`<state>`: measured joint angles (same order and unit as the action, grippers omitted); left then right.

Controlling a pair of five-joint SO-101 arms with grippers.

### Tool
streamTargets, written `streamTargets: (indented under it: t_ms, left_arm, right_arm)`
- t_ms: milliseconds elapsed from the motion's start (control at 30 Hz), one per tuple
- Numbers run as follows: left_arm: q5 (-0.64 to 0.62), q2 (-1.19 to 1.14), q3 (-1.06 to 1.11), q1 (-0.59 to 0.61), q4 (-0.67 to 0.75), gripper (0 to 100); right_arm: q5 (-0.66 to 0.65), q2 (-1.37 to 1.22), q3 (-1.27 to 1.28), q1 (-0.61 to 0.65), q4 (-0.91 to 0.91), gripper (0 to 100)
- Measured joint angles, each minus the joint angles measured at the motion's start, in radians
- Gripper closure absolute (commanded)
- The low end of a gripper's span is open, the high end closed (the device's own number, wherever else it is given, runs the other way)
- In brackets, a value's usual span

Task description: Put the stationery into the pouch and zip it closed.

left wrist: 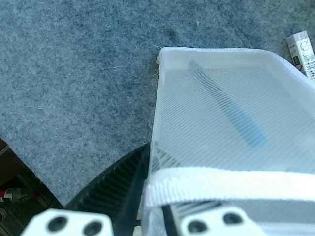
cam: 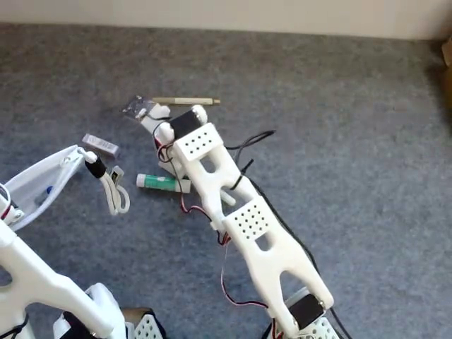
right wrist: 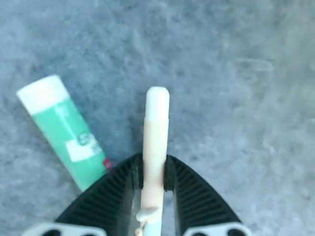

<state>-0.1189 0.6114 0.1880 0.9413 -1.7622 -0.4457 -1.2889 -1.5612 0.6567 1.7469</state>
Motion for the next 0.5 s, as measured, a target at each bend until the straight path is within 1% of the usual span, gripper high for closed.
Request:
streamTargets:
  t_ms: [300,500]
  left_arm:
    - [0.000,0.000,0.000,0.000,0.000,99]
    - [0.000,0.000,0.000,0.000,0.000,99]
  right_arm:
    - [0.000,0.000,0.000,-0.091,0.000,97.4]
    - [0.000,0.000,0.000,-0.106,0.000,97.4]
